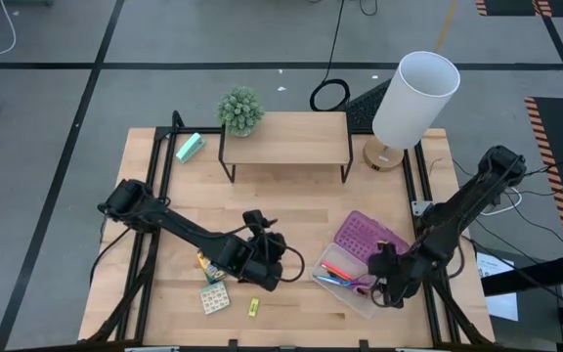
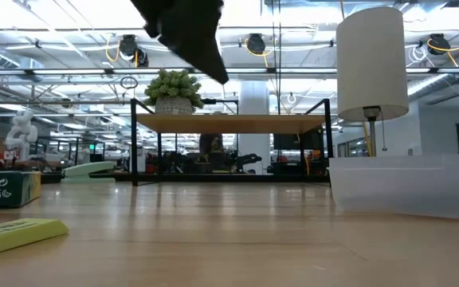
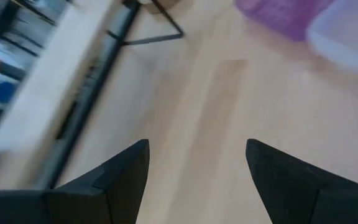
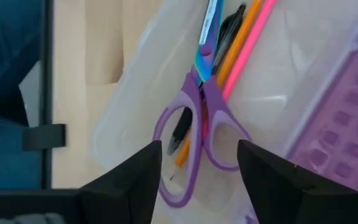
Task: Pack school essentials
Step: Put the blue sticky notes into the purple supply box
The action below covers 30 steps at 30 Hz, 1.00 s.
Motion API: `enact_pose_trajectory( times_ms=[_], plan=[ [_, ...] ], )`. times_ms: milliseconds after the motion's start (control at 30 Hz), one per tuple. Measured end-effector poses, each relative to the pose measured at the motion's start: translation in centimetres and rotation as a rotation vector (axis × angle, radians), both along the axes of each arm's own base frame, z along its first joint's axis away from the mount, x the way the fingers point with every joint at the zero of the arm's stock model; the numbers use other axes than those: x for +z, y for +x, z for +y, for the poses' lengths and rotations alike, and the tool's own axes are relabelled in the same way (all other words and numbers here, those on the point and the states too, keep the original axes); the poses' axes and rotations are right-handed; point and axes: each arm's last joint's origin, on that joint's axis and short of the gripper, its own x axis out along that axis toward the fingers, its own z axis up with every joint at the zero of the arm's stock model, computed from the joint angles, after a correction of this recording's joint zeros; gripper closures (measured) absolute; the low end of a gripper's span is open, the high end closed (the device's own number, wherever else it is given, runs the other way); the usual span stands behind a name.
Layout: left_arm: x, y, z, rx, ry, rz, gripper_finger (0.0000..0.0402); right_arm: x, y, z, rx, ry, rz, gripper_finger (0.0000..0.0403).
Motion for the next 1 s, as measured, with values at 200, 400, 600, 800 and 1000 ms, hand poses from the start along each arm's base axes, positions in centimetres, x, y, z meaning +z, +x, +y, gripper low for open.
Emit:
enact_pose_trajectory(
  times_ms=[200, 400, 600, 800, 1000],
  plan=[
    [0.1, -0.2, -1.6, -0.044, -0.161, -0.038, 0.0131, 2.4, -0.7, -1.3, 0.049, -0.072, -0.193, 0.0201],
    [0.2, -1.3, -3.8, -0.081, -0.271, -0.043, 0.0131, 4.1, -0.9, -2.3, 0.105, -0.257, -0.407, 0.0202],
    [0.0, -3.5, -6.6, -0.050, -0.393, -0.047, 0.0131, 4.5, -0.8, -2.7, 0.056, -0.367, -0.479, 0.0202],
    [-0.2, -6.2, -9.5, 0.013, -0.493, -0.078, 0.0131, 4.0, -0.6, -2.5, 0.045, -0.407, -0.474, 0.0202],
    [-0.6, -9.0, -12.1, 0.055, -0.571, -0.097, 0.0131, 3.8, -0.3, -2.3, 0.069, -0.436, -0.471, 0.0202]
  ],
)
